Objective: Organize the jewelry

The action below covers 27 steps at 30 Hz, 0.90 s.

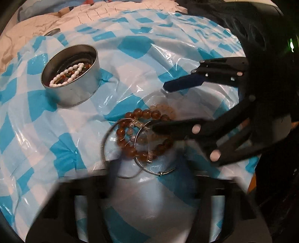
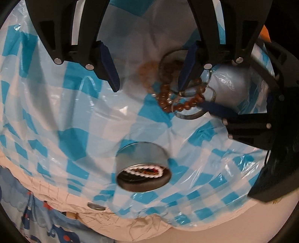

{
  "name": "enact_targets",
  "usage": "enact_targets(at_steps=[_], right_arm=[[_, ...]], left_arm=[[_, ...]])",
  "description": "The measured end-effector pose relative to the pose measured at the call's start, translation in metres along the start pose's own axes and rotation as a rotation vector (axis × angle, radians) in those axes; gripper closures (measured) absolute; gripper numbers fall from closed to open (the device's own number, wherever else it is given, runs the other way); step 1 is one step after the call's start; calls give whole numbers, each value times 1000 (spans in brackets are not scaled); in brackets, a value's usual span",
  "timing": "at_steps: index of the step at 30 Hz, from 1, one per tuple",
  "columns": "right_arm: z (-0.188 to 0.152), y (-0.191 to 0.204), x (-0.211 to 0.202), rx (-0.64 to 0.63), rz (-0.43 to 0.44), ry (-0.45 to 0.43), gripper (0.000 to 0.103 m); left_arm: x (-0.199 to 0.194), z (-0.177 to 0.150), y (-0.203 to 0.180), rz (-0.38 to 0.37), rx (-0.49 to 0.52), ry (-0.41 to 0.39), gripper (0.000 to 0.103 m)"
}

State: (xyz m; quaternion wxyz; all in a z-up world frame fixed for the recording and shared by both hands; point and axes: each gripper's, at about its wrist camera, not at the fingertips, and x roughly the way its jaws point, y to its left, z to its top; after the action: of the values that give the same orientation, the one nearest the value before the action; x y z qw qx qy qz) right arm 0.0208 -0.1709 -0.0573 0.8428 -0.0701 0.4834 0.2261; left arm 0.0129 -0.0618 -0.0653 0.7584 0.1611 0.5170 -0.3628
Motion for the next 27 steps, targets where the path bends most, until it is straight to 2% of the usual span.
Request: enact_targets(at_steps=[2,3,4,5,6,9,12,16,21,27], right_arm=[[-3,6,5,-20,19,9,55],[-3,9,6,-24,37,8,76],[-2,11,7,-25,55,9,83],[-2,13,7,-27,62,10,84],[-2,14,5,-30,79,2,91],[2,3,-6,62,179,-45,91],[10,-7,-21,121,242,-113,91],[15,-12,-40,151,296,-201,91],[33,-15,-58,164,313,-290,91],[75,-27,-63,180,289,-367,91]], left_arm=[[-2,-4,3,10,-5,4,90],[-3,-5,4,6,-9,7,91],[-4,-6,5,-1,-14,9,92],[-6,-8,7,5,-15,8,93],[-8,-8,9,4,-24,0,94],[-17,-6,12,-13,-33,-30,97],[-32,-1,11,-56,-37,-86,98],[-50,8,18,-66,-63,-153,98],[-70,26,31,-48,-101,-248,98],[-74,56,45,29,-165,-374,97]])
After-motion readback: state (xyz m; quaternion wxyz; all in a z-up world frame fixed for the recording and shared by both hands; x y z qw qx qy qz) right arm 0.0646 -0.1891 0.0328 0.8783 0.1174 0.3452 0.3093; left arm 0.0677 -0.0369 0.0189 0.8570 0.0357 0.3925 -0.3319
